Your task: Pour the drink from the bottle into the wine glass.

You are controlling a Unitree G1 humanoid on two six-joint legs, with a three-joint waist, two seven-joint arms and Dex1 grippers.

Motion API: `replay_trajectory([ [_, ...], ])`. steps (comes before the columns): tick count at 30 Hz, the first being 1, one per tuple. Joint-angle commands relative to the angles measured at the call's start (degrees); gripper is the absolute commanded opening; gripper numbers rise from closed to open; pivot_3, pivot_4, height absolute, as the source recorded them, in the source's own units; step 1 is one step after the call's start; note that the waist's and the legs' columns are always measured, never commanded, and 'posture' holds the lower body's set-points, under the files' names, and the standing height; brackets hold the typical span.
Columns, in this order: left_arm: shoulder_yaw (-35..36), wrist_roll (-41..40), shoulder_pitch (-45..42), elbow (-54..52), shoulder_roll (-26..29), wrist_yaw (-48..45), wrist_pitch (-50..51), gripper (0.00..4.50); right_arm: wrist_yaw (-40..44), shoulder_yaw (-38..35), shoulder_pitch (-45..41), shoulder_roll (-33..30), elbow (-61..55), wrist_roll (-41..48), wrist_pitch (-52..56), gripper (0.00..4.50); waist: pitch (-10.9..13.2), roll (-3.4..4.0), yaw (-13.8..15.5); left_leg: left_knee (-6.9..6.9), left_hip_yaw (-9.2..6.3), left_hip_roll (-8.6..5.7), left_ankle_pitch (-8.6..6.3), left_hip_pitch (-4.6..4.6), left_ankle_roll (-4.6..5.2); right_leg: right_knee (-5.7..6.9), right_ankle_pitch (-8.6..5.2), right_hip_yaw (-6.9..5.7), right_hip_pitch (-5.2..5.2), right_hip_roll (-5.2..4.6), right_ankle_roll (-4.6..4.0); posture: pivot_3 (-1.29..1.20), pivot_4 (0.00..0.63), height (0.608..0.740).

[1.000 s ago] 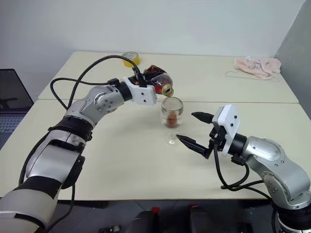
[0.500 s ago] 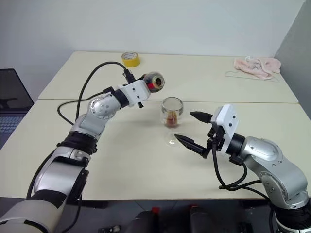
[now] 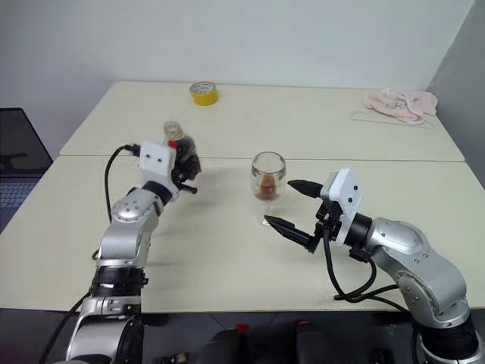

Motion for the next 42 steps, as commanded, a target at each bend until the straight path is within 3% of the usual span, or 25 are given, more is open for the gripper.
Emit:
replay_trajectory([
  [1,3.39,-1.79,1.81,-5.57,-0.4,2.75,-0.12,0.76,0.19,-0.08,1.28,0.6,-0.34,-1.42,-2.92,4.5,-0.03,-0.05,0.17,0.0,0.0,-0.01,0.0,0.0,0.0,-0.01,0.0,-0.01,0.0,-0.01,0.0,0.0,0.15,0.74],
  [11,5.97,-4.36,1.44,-0.07,-2.42,5.77,-1.33,0.76,-0.1,4.17,-0.49,1.7,-1.46,-2.79,-2.11,4.5,-0.07,-0.11,0.2,0.01,0.01,-0.01,-0.02,0.02,0.02,-0.01,0.0,-0.03,0.02,-0.01,0.0,0.0,0.15,0.74],
  [24,6.2,-6.13,0.82,5.04,-1.77,4.47,-1.26,0.76,1.25,2.88,-1.43,2.46,-2.25,-1.33,-3.23,4.5,-0.09,-0.12,0.13,0.0,0.01,-0.01,-0.02,0.03,0.02,-0.02,0.0,-0.02,0.02,-0.02,0.0,0.0,0.15,0.74],
  [35,5.18,-5.54,1.68,5.69,-0.46,3.89,-2.67,4.41,1.54,3.05,-2.12,1.87,-2.41,-1.27,-2.53,4.5,-0.17,-0.11,0.13,-0.04,-0.01,0.0,-0.02,0.06,0.03,-0.02,0.0,-0.03,0.02,-0.01,0.0,0.0,0.15,0.74],
  [42,5.06,-6.0,3.05,3.91,-0.33,2.97,-2.75,4.46,1.49,3.39,-2.04,1.87,-2.43,-1.73,-2.69,4.5,-0.17,-0.11,0.13,-0.04,-0.01,0.0,-0.02,0.06,0.03,-0.02,0.0,-0.03,0.02,-0.01,0.0,0.0,0.15,0.74],
])
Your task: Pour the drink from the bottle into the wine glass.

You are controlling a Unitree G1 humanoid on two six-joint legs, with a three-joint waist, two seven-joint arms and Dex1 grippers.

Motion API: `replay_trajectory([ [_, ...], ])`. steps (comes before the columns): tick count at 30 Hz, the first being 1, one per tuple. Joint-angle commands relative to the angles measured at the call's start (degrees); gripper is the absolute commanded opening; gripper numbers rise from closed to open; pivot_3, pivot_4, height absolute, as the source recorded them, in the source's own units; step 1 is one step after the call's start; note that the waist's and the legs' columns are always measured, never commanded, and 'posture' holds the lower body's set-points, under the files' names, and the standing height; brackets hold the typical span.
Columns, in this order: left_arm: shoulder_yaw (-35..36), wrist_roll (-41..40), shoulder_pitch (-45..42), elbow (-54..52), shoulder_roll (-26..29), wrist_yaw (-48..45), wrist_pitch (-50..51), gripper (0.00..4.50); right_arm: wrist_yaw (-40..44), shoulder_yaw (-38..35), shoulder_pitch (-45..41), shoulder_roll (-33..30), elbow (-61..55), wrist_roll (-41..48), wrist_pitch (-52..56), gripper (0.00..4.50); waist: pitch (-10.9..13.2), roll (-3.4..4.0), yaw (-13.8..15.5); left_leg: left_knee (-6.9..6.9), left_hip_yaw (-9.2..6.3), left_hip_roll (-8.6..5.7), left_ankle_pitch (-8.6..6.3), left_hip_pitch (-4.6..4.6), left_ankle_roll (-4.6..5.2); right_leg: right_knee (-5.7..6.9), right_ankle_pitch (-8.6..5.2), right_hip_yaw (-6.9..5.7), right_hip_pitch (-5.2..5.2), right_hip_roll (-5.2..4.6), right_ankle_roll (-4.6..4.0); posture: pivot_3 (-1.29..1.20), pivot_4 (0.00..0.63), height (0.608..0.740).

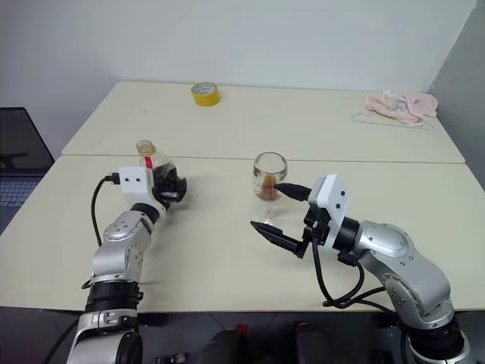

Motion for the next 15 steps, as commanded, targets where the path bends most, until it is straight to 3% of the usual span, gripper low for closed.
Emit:
replay_trajectory([
  [1,0.2,-0.5,0.58,-3.14,0.68,-0.5,-1.3,4.46,0.16,-0.48,-0.45,-0.27,-2.34,0.28,-0.87,4.5,0.0,0.0,0.0,0.0,0.0,0.0,0.0,0.0,0.0,0.0,0.0,0.01,0.0,0.0,0.0,0.0,0.15,0.74],
  [10,-1.69,0.51,2.61,-5.66,2.12,-3.18,-2.74,4.46,-0.21,-1.26,2.06,-0.93,-2.28,-1.67,-2.02,4.5,0.0,0.0,0.01,0.0,0.01,0.0,0.0,0.0,0.01,-0.02,0.0,0.01,0.01,0.0,0.0,0.0,0.15,0.74],
  [15,-1.35,-0.12,8.52,-12.56,4.16,-5.59,-1.58,4.46,-0.05,-3.78,6.22,-3.08,-2.37,-3.51,-3.28,4.5,0.0,0.01,-0.04,-0.03,0.02,0.02,-0.01,0.0,0.01,-0.03,0.0,0.04,0.0,0.0,0.0,0.0,0.15,0.74],
])
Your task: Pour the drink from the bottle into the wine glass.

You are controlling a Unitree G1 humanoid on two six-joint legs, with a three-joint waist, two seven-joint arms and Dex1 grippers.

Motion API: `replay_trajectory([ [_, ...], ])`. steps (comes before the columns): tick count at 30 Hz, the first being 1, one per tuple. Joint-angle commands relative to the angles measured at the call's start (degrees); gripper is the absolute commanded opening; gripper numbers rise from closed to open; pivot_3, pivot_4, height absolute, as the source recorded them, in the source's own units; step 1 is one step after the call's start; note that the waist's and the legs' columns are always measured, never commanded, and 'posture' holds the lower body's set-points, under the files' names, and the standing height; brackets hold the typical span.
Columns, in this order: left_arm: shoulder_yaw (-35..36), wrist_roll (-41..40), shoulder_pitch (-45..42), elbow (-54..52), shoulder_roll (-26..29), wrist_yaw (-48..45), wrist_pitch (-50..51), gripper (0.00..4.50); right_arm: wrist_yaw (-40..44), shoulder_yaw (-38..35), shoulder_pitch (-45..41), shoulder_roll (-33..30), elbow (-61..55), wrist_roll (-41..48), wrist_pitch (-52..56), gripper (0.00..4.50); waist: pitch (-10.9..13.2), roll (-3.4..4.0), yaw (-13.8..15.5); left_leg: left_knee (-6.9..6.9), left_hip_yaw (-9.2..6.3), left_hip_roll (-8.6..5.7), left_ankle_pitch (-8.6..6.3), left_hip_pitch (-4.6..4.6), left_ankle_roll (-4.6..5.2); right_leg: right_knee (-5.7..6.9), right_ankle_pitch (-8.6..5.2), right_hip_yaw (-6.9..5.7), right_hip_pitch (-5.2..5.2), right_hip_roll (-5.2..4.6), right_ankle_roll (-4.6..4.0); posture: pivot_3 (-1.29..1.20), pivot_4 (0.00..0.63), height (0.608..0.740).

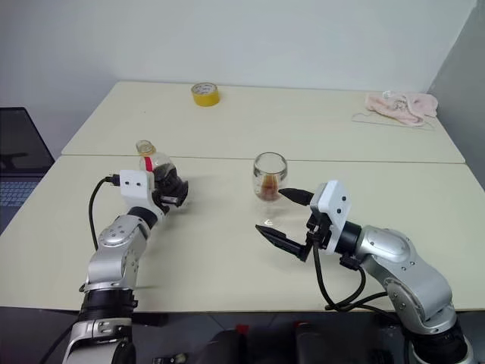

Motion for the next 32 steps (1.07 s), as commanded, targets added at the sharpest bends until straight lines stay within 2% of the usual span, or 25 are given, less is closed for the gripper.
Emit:
replay_trajectory([
  [1,1.2,-0.79,4.11,-7.52,2.03,-1.5,0.2,4.46,0.28,-3.41,2.57,-1.43,-2.13,-1.46,-3.12,4.5,0.0,0.0,0.01,-0.01,0.0,0.0,0.0,0.0,0.0,0.0,0.0,0.0,0.0,0.0,0.0,0.0,0.15,0.74],
  [6,3.02,-2.82,13.91,-17.92,2.41,-2.56,1.1,4.46,0.68,-6.27,8.3,-1.78,-1.19,-2.58,-6.15,4.5,-0.01,0.02,0.11,-0.04,0.0,0.03,-0.02,0.02,0.02,-0.05,0.0,0.01,0.04,0.0,0.0,0.0,0.15,0.74],
  [8,3.87,-4.11,16.33,-21.39,0.32,-0.57,2.4,4.46,-3.73,-7.02,11.45,2.3,0.19,-3.37,-7.42,4.5,-0.04,0.0,0.19,-0.05,0.0,0.04,-0.02,0.04,0.02,-0.08,0.0,0.01,0.09,0.0,0.0,0.0,0.15,0.74],
  [13,2.88,-6.39,18.23,-27.69,-4.88,3.5,7.61,4.46,-14.03,-5.74,17.39,13.18,5.43,-13.13,-16.21,4.5,-0.11,0.08,1.04,0.01,0.03,0.04,-0.02,0.06,0.02,-0.1,0.01,0.04,0.14,0.0,0.02,0.0,0.15,0.74],
  [17,1.78,-3.6,18.84,-30.54,-6.73,8.57,11.91,4.46,-16.59,-6.24,20.16,16.36,9.46,-17.38,-21.4,4.5,-0.17,0.2,1.14,-0.04,0.09,0.04,-0.02,0.11,0.02,-0.1,0.01,0.08,0.13,0.01,0.02,0.0,0.15,0.74],
  [20,1.06,0.99,20.73,-32.26,-6.46,12.7,14.04,4.46,-16.59,-7.56,22.28,16.27,13.26,-19.54,-25.67,4.5,-0.21,0.26,1.06,-0.08,0.15,0.05,-0.02,0.16,0.02,-0.1,0.01,0.13,0.14,0.03,0.02,0.0,0.15,0.74],
  [27,1.77,-0.66,24.69,-32.03,-9.25,9.96,2.52,4.46,-15.99,-7.75,22.43,17.68,20.38,-22.15,-35.61,4.5,-0.32,0.45,1.14,-0.08,0.16,0.05,-0.03,0.17,0.02,-0.11,0.0,0.13,0.16,0.04,0.02,0.0,0.15,0.74],
  [32,0.89,0.7,26.97,-30.52,-9.13,8.8,-2.34,4.46,-14.74,-7.09,20.68,17.42,22.38,-22.29,-37.12,4.5,-0.34,0.48,1.12,-0.08,0.2,0.05,-0.03,0.18,0.02,-0.13,0.0,0.16,0.18,0.04,0.02,0.0,0.15,0.74],
])
